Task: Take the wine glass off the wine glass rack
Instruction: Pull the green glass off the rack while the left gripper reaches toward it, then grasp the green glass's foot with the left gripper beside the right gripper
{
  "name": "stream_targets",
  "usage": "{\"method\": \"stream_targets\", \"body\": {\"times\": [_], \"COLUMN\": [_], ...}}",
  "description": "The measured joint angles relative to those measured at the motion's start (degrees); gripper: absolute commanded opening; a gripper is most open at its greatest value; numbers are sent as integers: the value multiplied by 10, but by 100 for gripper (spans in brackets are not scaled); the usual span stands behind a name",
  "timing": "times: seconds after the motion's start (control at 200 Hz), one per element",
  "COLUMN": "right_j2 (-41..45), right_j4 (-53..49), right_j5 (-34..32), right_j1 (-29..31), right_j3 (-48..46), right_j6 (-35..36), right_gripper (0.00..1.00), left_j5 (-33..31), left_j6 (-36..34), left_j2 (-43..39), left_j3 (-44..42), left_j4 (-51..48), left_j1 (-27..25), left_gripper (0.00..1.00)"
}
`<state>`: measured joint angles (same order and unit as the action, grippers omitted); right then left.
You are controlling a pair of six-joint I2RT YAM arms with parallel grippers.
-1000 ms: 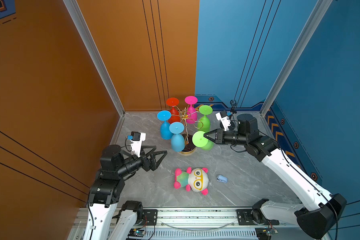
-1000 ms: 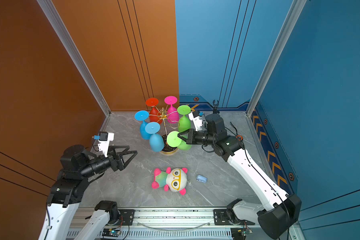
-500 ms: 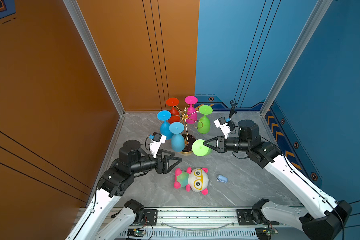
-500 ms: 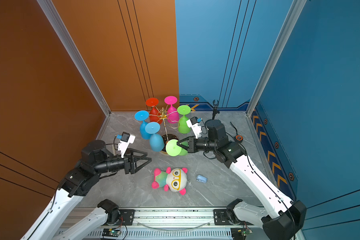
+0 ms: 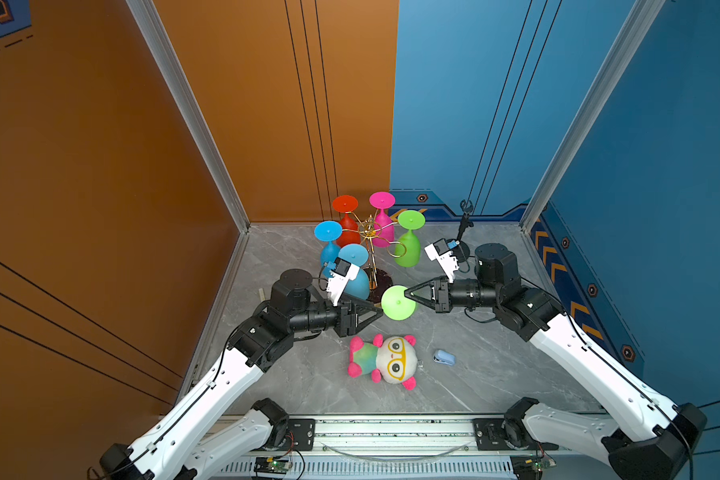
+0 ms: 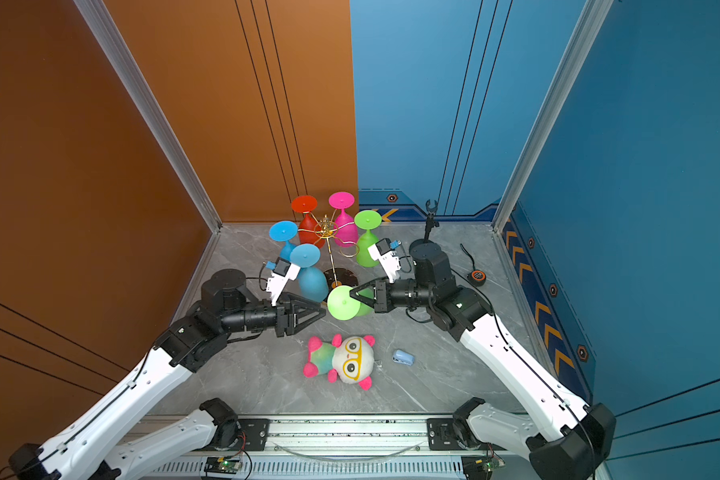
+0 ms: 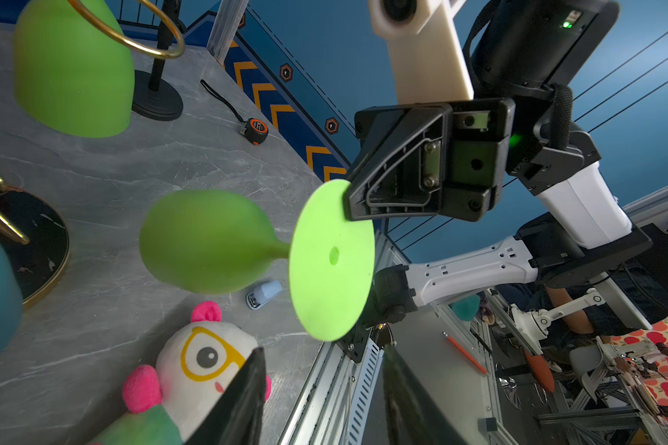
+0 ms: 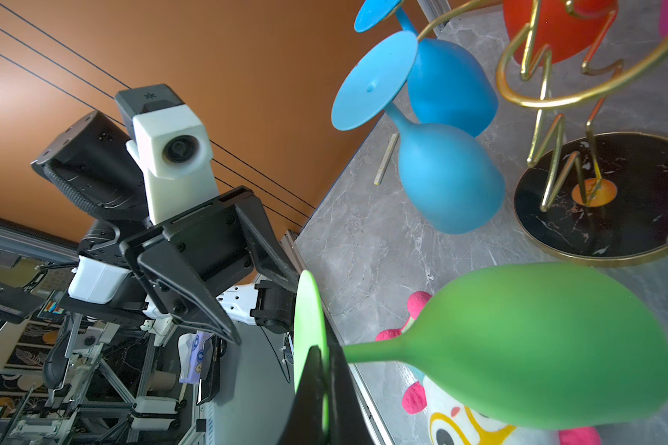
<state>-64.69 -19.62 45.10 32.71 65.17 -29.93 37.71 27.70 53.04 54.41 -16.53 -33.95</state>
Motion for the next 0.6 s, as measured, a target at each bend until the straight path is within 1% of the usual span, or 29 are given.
{"method": "stream_targets", "body": {"times": [0.305,0.466,0.601], "right_j2": [0,0,4], "right_j4": [8,10,12], "right_j5": [4,7,12], "right_j1": [11,11,11], "right_j3": [-2,-4,-4], "right_j6": [2,4,6], "right_gripper": [0,0,0], "left_j5": [16,32,47], "left_j6": [30,46,61], "left_j2": [29,33,42], "left_j3": [0,-1,-8], "left_j4": [52,74,95], "left_j1": [-6,-6,-6], "left_gripper": [35,28,20]}}
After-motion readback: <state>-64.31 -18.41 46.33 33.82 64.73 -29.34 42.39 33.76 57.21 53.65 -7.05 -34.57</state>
